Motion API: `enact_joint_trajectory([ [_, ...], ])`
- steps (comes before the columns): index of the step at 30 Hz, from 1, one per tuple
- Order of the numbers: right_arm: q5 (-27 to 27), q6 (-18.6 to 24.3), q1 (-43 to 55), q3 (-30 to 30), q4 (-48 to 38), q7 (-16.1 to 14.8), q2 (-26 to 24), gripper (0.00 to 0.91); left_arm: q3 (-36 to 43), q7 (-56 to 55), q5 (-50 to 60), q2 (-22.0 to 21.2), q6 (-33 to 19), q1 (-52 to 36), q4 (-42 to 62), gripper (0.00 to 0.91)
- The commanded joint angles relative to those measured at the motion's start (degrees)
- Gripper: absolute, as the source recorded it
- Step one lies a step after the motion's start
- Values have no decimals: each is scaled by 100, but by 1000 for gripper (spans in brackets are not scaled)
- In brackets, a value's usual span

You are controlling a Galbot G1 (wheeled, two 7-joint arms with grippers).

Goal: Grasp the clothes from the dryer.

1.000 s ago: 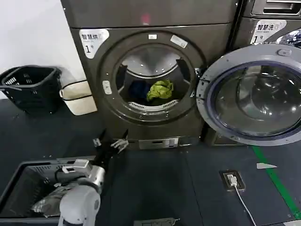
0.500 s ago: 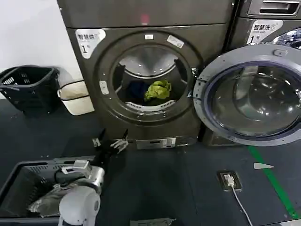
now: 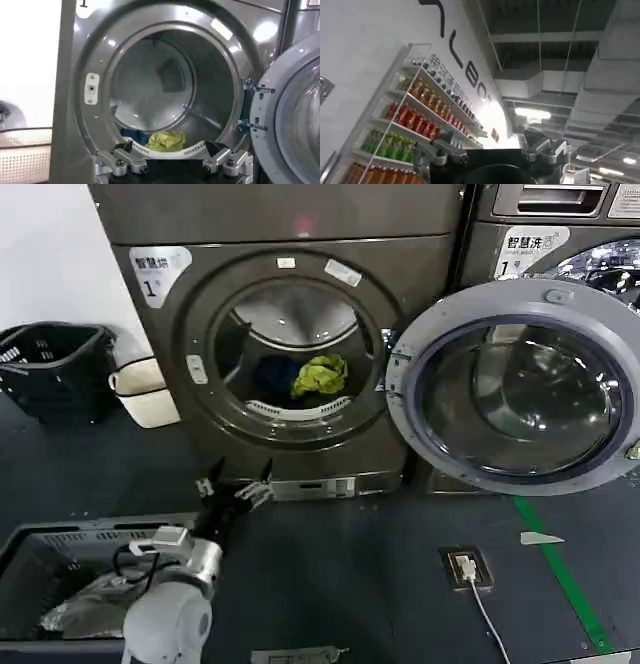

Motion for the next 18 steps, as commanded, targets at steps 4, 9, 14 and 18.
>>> enact_joint_trajectory([
  [4, 44, -13, 21, -2, 5, -20, 17, 907, -3, 2, 9, -16, 3, -28, 14, 907],
  [9, 47, -15, 16, 18, -14, -27, 2, 907, -17, -28, 5, -22, -6, -46, 21, 907],
  [14, 55, -17, 1, 34, 6, -36, 16, 907, -68, -148, 31, -23, -43, -63, 33, 907],
  [18, 66, -16, -9, 48, 18, -34, 20, 907, -94, -147, 21, -15, -40, -71, 23, 907],
])
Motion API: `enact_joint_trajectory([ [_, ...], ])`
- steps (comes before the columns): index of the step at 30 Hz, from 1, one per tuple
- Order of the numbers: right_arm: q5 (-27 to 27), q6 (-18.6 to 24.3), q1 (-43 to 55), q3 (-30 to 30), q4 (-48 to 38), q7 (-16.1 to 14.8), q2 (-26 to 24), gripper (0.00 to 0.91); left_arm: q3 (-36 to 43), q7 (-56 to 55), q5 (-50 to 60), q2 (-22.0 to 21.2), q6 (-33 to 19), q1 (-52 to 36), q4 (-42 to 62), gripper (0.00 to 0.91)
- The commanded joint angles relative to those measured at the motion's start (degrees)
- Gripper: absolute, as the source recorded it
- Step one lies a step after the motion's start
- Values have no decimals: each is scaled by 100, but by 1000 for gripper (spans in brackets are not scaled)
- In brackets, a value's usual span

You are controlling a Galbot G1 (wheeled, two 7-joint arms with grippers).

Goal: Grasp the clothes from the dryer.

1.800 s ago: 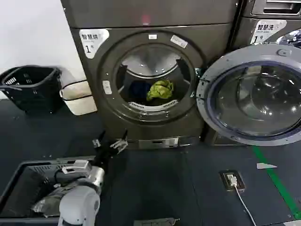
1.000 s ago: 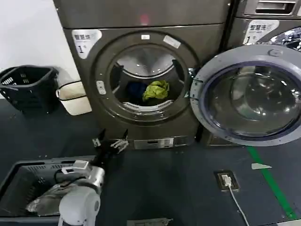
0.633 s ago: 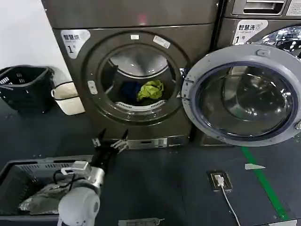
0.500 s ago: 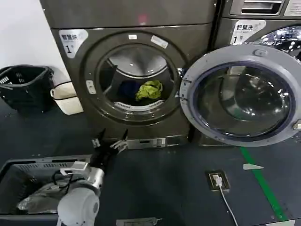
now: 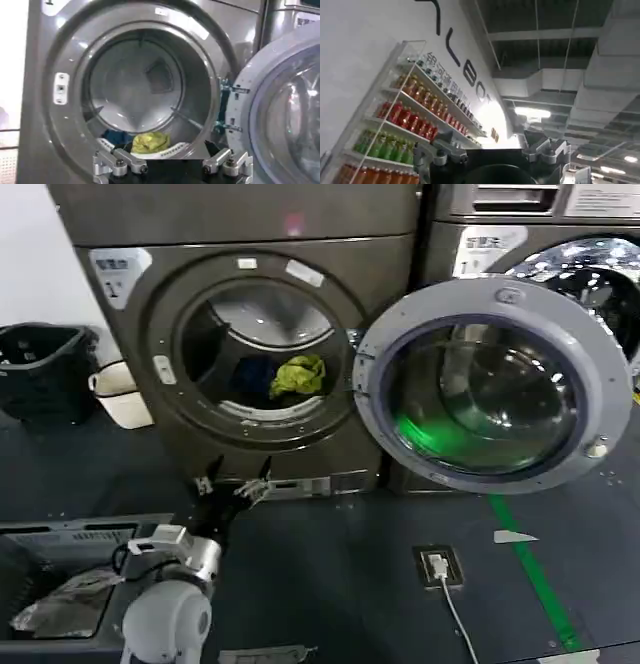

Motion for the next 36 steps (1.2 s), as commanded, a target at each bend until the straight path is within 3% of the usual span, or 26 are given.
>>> enact_joint_trajectory([
  [1, 14, 6, -6, 3, 11, 6, 3, 907, -10, -17, -2, 6, 4, 0, -17, 907],
  [14, 113, 339, -50, -24, -21, -71, 0, 907, 42, 21, 50, -9, -6, 91, -77, 907],
  [36, 149, 402, -34, -36, -10, -69, -28, 907, 31, 47, 46, -45, 0, 61, -80, 907],
])
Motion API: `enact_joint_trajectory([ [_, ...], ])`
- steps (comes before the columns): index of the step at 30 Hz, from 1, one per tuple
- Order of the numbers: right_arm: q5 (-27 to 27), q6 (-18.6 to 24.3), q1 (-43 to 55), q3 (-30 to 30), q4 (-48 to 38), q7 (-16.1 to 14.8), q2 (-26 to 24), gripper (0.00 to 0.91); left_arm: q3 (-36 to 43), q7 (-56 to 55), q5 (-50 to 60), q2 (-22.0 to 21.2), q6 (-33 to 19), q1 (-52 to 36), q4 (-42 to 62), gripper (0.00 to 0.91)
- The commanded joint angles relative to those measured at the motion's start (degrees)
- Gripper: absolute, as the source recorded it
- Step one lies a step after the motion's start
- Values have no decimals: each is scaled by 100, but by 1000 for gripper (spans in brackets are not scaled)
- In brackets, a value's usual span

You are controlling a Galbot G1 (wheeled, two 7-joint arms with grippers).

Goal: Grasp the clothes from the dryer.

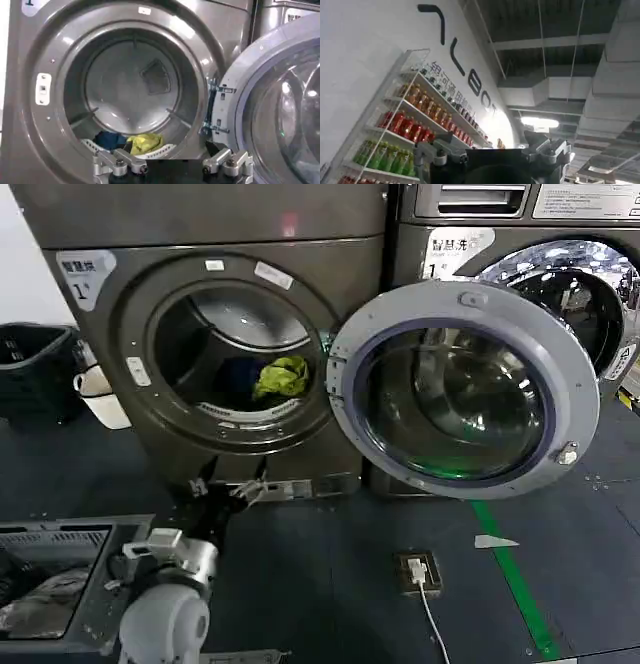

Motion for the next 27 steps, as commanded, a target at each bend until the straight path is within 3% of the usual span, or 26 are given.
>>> enact_joint_trajectory([
  [1, 5, 14, -3, 12, 2, -10, 0, 907, 11, 3, -30, -12, 10, -35, 19, 907],
  [27, -4, 13, 32, -23, 28, -39, -2, 907, -112, -179, -50, 8, -29, -72, 59, 907],
])
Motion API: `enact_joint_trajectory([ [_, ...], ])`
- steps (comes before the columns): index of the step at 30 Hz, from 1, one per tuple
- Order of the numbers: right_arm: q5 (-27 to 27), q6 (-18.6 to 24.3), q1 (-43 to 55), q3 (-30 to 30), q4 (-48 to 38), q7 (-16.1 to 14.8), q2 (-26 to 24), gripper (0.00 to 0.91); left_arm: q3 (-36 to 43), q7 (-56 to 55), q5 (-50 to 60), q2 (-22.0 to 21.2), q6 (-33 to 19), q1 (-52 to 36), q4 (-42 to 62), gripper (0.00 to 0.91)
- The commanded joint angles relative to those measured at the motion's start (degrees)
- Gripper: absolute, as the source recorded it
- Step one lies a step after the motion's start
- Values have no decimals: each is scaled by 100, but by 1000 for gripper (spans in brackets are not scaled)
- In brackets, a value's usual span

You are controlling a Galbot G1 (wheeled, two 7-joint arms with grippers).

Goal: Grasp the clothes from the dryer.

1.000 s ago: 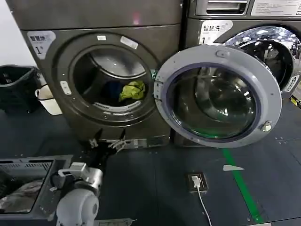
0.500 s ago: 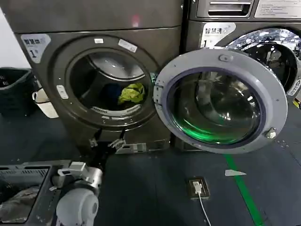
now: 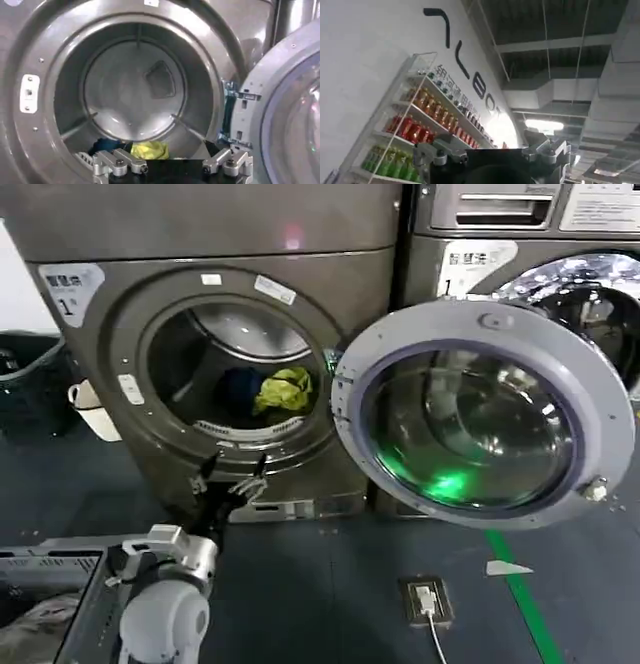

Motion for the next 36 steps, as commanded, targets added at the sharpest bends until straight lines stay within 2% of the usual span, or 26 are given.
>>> enact_joint_trajectory([
  [1, -1, -2, -1, -7, 12, 1, -7, 907, -25, -27, -6, 16, 11, 7, -14, 907],
  [36, -39, 6, 66, -62, -4, -36, -8, 907, -22, -13, -54, -8, 28, -77, 62, 907],
])
